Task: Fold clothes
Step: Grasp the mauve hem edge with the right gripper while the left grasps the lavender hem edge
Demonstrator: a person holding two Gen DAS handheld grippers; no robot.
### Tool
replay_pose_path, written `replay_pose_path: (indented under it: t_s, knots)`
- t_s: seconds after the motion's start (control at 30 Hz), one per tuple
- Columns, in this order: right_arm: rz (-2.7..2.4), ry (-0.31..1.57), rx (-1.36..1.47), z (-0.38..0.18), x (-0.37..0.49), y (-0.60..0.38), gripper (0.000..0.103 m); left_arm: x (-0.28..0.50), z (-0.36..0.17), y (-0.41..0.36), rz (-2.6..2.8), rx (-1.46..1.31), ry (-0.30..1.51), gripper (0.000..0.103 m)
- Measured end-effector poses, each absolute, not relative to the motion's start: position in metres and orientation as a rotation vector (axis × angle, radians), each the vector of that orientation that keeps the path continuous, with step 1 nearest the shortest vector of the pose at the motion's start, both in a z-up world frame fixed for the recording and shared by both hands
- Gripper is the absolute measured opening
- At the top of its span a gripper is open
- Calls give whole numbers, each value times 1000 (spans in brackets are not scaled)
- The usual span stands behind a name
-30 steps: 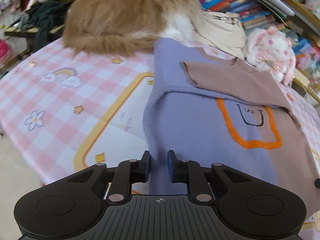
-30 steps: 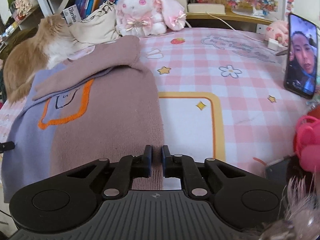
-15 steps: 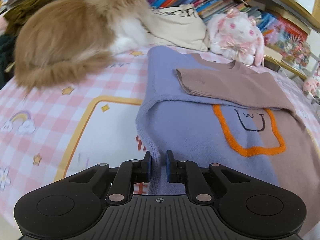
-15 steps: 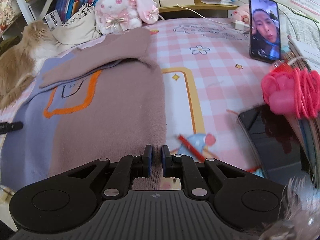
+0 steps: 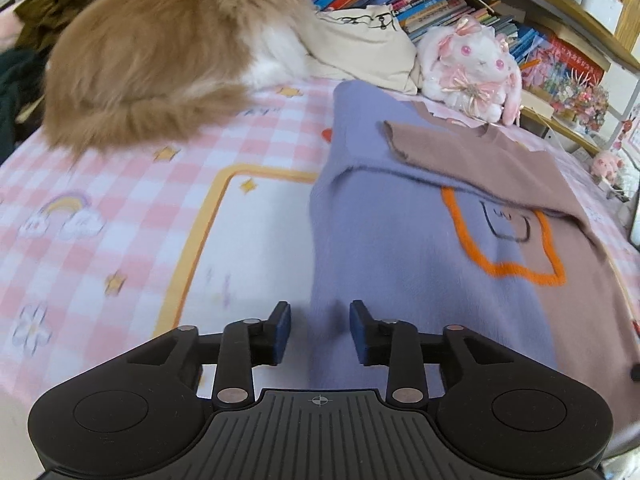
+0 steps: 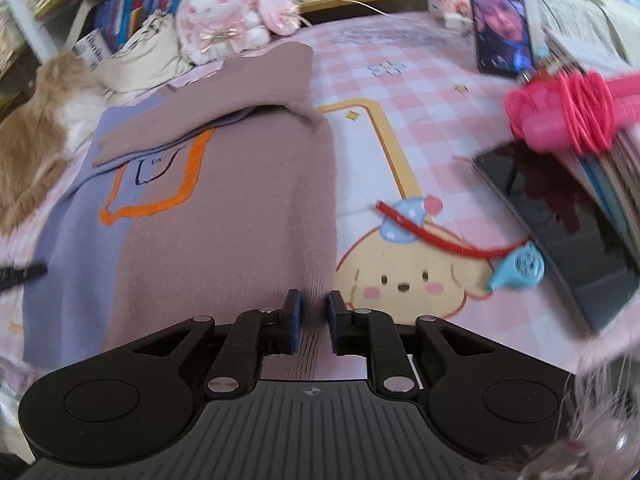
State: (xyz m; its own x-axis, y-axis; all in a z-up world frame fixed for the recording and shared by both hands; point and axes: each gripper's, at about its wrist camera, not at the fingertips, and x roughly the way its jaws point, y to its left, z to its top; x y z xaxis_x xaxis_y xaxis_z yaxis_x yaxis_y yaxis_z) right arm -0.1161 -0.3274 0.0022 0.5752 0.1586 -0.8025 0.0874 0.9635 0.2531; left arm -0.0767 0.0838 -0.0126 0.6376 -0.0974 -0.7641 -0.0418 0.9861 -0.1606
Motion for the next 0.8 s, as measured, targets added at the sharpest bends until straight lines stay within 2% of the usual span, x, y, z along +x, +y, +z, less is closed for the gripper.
replay_pose_path:
  t_s: [0.43, 0.53, 0.57, 0.6, 0.7, 0.8]
  knots:
    - [-9, 950, 332, 3, -134, -318, 21, -119, -13, 98, -80, -213, 904, 36]
    - [-5, 943, 336, 4, -133, -316, 13, -117, -14, 99, -84, -235, 899, 33]
    - [11, 926, 340, 7, -134, -315, 12, -117, -15, 99, -86, -245, 897, 31]
    - [28, 909, 343, 9, -135, -314, 11, -115, -15, 98, -96, -249, 899, 15]
    - [77, 857, 353, 17, -137, -310, 10, -111, -14, 93, -128, -261, 904, 2]
    - [129, 801, 373, 26, -140, -308, 9, -121, 9, 79, -218, -172, 806, 2]
